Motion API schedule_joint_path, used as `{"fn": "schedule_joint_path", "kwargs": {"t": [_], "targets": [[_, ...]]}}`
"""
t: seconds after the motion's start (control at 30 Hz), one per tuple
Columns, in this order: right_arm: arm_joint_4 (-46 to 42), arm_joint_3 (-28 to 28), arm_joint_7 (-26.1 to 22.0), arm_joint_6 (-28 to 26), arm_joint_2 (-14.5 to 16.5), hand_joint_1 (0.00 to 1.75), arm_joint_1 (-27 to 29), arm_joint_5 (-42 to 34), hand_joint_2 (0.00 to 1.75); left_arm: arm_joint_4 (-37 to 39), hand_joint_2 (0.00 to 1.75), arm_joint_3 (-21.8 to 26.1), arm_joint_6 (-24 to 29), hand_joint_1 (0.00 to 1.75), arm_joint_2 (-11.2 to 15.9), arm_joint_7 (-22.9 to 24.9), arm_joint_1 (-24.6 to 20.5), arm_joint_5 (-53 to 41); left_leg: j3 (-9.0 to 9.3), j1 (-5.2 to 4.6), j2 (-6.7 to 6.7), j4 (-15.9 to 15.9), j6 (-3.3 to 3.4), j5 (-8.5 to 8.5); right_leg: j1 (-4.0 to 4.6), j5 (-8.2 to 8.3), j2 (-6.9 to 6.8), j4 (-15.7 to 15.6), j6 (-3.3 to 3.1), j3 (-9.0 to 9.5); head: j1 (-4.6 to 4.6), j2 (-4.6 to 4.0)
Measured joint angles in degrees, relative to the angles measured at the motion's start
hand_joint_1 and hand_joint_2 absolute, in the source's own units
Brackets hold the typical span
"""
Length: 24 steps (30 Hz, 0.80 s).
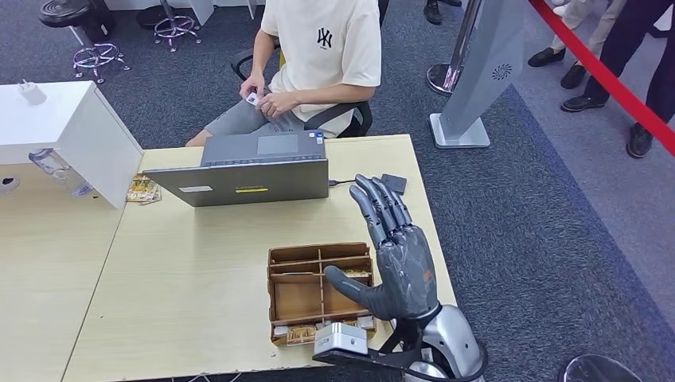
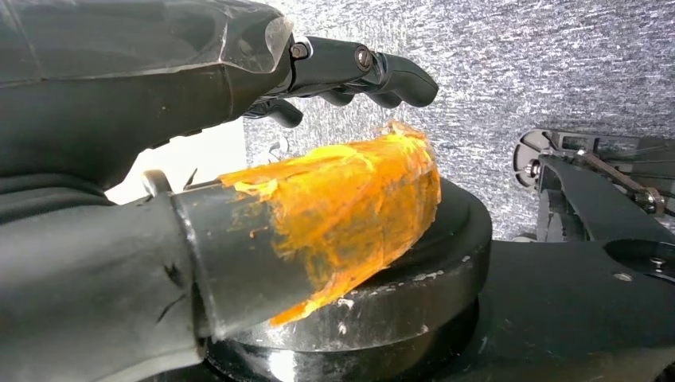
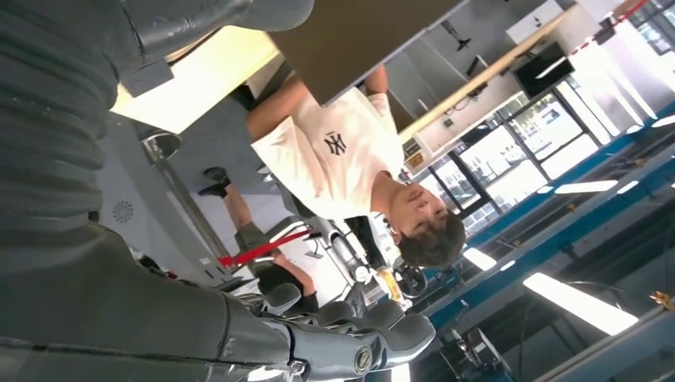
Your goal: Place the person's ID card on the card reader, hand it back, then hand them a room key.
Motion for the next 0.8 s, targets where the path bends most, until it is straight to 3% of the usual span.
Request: {"fn": "schedule_joint_path", "kwargs": {"t": [0.23, 0.33, 0.4, 0.47, 0.53, 0.63, 0.73, 0.8], "targets": [[0.2, 0.4, 2.0, -0.2, 0.0, 0.01, 2.4, 6.9, 1.75, 0.0, 0.00, 1.2, 0.1, 0.00, -0.1, -0.3, 0.0, 0.0, -0.01, 0.00, 0.00, 0.0, 0.00, 0.00, 0.00, 0.00, 0.00, 0.0, 0.00, 0.00, 0.00, 0.00], [0.9, 1.1, 3.2, -0.3, 0.0, 0.19, 2.8, 9.1, 1.75, 0.0, 0.00, 1.4, 0.1, 0.00, -0.1, -0.4, 0.0, 0.0, 0.00, 0.00, 0.00, 0.0, 0.00, 0.00, 0.00, 0.00, 0.00, 0.0, 0.00, 0.00, 0.00, 0.00], [1.6, 1.6, 3.9, -0.4, 0.0, 0.66, 2.9, 10.1, 1.75, 0.0, 0.00, 1.5, 0.1, 0.00, -0.1, -0.4, 0.0, 0.0, 0.00, 0.00, 0.00, 0.0, 0.00, 0.00, 0.00, 0.00, 0.00, 0.0, 0.00, 0.00, 0.00, 0.00], [2.3, 1.9, 4.4, -0.4, 0.0, 1.30, 2.9, 10.7, 1.75, 0.0, 0.00, 1.6, 0.1, 0.00, -0.1, -0.5, 0.0, 0.0, 0.00, 0.00, 0.00, 0.0, 0.00, 0.00, 0.00, 0.00, 0.00, 0.0, 0.00, 0.00, 0.00, 0.00], [3.1, 2.0, 4.8, -0.4, 0.0, 1.61, 2.9, 11.4, 1.75, 0.0, 0.00, 1.8, 0.1, 0.00, -0.1, -0.5, 0.0, 0.0, 0.00, 0.00, 0.00, 0.0, 0.00, 0.00, 0.00, 0.00, 0.00, 0.0, 0.00, 0.01, 0.01, 0.00], [4.4, 2.2, 5.2, -0.6, -0.2, 1.60, 2.8, 12.1, 1.75, 0.0, 0.00, 2.2, 0.1, 0.00, -0.1, -0.5, 0.0, 0.0, 0.00, 0.00, 0.00, 0.0, 0.00, 0.00, 0.00, 0.00, 0.00, 0.0, 0.00, 0.01, 0.01, 0.00], [5.5, 2.3, 5.8, -0.9, -0.5, 1.47, 2.8, 12.7, 1.75, 0.0, 0.00, 2.5, 0.1, 0.00, -0.1, -0.6, 0.0, 0.0, 0.00, 0.00, 0.00, 0.0, 0.00, 0.00, 0.00, 0.00, 0.00, 0.0, 0.00, 0.01, 0.01, 0.00], [6.3, 2.5, 6.4, -1.0, -0.7, 1.28, 2.8, 13.2, 1.75, 0.0, 0.00, 2.6, 0.1, 0.00, -0.1, -0.7, 0.0, 0.0, 0.00, 0.00, 0.00, 0.0, 0.00, 0.00, 0.00, 0.00, 0.00, 0.0, 0.00, 0.01, 0.00, 0.00]]}}
